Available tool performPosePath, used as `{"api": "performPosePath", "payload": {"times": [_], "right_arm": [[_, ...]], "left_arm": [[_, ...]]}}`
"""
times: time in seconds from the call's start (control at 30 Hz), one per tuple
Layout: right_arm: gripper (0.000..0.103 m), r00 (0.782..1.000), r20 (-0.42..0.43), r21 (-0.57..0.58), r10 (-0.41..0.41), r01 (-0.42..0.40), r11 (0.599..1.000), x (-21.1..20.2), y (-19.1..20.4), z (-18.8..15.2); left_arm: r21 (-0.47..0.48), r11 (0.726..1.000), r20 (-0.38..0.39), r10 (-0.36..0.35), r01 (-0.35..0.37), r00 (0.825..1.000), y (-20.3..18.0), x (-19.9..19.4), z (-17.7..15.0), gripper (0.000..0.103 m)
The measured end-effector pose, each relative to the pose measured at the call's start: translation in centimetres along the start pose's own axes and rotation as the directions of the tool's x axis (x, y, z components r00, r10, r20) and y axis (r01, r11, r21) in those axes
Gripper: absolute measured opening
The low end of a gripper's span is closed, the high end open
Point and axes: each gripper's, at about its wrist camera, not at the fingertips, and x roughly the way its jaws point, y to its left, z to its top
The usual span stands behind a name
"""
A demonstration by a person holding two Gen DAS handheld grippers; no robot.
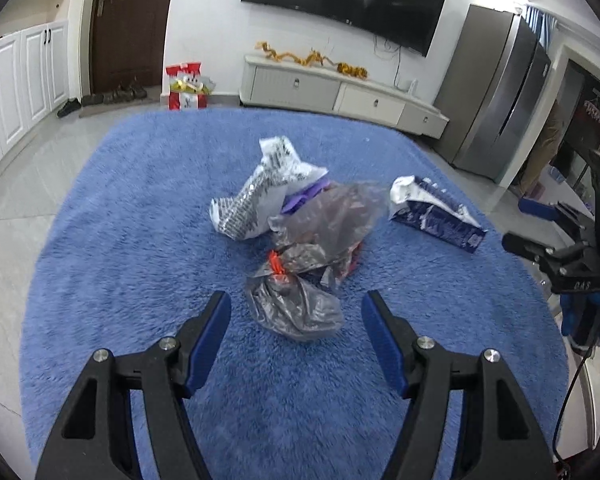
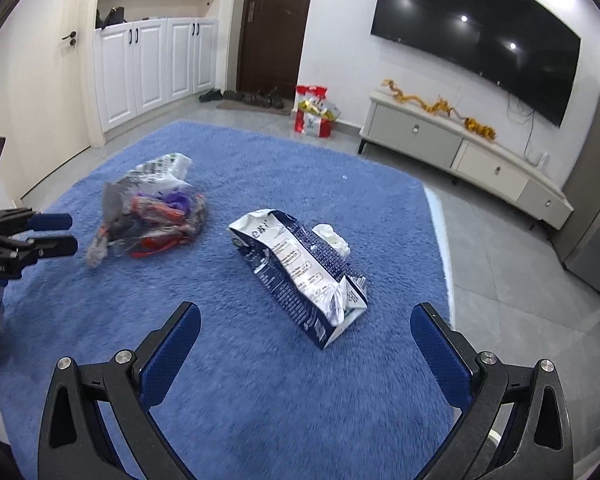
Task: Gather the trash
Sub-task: 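Move both tools back over the rug toward the remaining trash, then grasp the clear plastic bag with the left tool while the right tool grasps the blue-and-white milk carton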
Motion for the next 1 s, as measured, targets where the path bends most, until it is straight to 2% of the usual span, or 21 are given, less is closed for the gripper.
{"api": "performPosePath", "payload": {"times": [0.1, 0.37, 0.4, 0.47, 0.6, 0.67, 0.73, 0.8, 1.0], "right_arm": [[0.103, 1.0, -0.021, 0.002, -0.006, 0.006, 1.0, 2.1, -0.7, 0.6], [0.103, 0.999, -0.042, -0.005, 0.008, -0.008, 1.0, 5.3, -1.6, 2.2], [0.103, 0.999, -0.046, -0.002, 0.01, -0.01, 1.0, 5.8, -1.6, 2.4], [0.103, 0.998, -0.052, 0.005, 0.018, -0.018, 1.0, 6.5, -1.8, 2.6], [0.103, 0.995, -0.096, 0.005, 0.028, -0.028, 1.0, 8.4, -2.0, 2.8], [0.102, 0.993, -0.117, 0.003, 0.034, -0.034, 0.999, 9.0, -2.1, 2.8], [0.099, 0.99, -0.137, -0.002, 0.043, -0.044, 0.999, 9.5, -2.0, 2.7], [0.088, 0.986, -0.154, -0.004, 0.057, -0.059, 0.998, 9.7, -2.0, 2.5], [0.073, 0.987, -0.135, 0.024, 0.087, -0.084, 0.996, 8.2, -2.0, 1.6]], "left_arm": [[-0.032, 0.999, -0.026, -0.012, 0.011, 1.0, 0.7, 1.5, 0.5, 0.066], [-0.109, 0.992, -0.026, -0.063, 0.06, 0.998, 2.4, 3.4, 2.0, 0.064], [-0.121, 0.99, -0.029, -0.073, 0.069, 0.997, 2.6, 3.7, 2.1, 0.062], [-0.15, 0.984, -0.041, -0.102, 0.095, 0.994, 3.0, 4.4, 2.4, 0.049], [-0.207, 0.97, -0.048, -0.139, 0.126, 0.989, 3.9, 4.7, 2.2, 0.037], [-0.232, 0.962, -0.045, -0.159, 0.145, 0.986, 4.5, 4.5, 1.9, 0.027], [-0.245, 0.956, -0.044, -0.174, 0.159, 0.984, 4.9, 4.3, 1.8, 0.017], [-0.249, 0.955, -0.041, -0.179, 0.164, 0.983, 5.0, 4.0, 1.6, 0.017], [-0.261, 0.942, -0.012, -0.221, 0.21, 0.975, 5.3, 2.3, 0.9, 0.016]]}}
